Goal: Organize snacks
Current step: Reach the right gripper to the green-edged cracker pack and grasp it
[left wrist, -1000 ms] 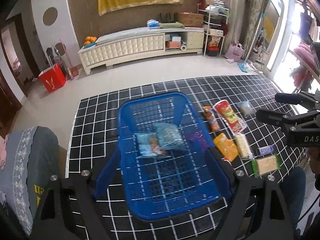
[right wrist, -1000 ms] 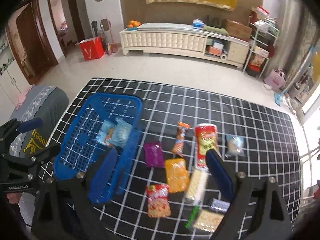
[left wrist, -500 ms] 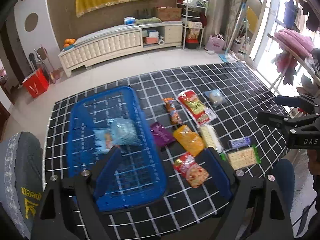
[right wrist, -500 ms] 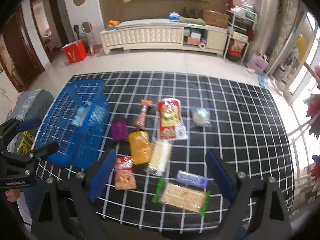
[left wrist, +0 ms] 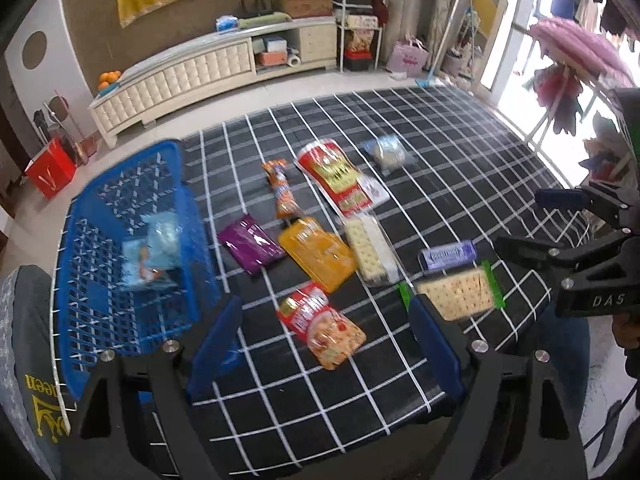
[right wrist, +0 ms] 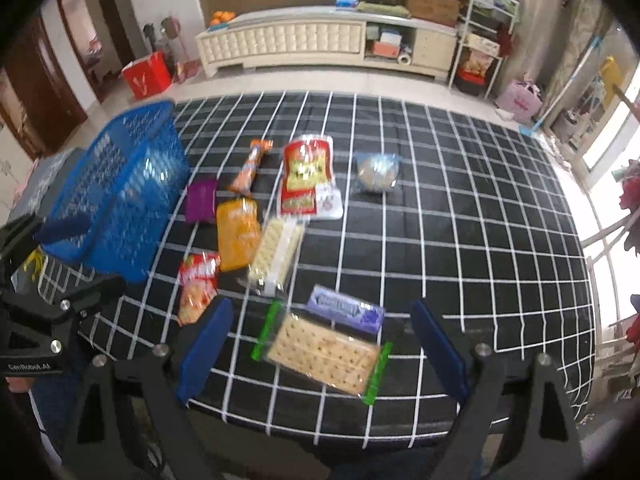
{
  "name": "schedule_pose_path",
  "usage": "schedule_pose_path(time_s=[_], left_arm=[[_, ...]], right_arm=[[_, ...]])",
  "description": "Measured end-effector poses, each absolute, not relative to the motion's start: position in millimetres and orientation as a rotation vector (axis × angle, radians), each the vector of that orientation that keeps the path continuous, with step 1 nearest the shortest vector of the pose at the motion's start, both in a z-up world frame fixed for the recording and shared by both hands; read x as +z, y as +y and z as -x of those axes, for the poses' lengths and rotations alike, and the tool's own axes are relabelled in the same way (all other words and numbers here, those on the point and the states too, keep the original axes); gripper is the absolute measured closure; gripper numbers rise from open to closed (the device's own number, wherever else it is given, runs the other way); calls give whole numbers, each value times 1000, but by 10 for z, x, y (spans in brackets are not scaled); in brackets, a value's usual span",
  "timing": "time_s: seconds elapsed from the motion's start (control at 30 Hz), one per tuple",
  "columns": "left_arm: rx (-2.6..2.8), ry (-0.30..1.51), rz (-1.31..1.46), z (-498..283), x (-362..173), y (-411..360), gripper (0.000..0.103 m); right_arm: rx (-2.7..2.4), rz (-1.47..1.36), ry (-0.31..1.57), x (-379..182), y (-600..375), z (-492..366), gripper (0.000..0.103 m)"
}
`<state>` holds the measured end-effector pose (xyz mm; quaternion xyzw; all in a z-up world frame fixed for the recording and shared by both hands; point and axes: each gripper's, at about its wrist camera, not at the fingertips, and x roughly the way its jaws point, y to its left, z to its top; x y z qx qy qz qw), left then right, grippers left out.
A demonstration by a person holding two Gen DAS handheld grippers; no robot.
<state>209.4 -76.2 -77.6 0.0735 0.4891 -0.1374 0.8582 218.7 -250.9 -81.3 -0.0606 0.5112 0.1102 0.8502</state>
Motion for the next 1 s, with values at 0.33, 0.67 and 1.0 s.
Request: schedule_pose_path(time_s=[0.33,0.67,1.0], left_arm=[[-329,1128,-176,-1919,-1355,-996,19],[-318,1198,-146,-1897,-1772,-1063,19],[-296,1231,-122,-1927,-1952,-1074,19]], right_arm=[[361,207,1177,-1464,-2530,-2094,10],[498,398,1171,-1813,-2423,-2069,5],[583,544,1166,-2004,-2380,-2200,1]])
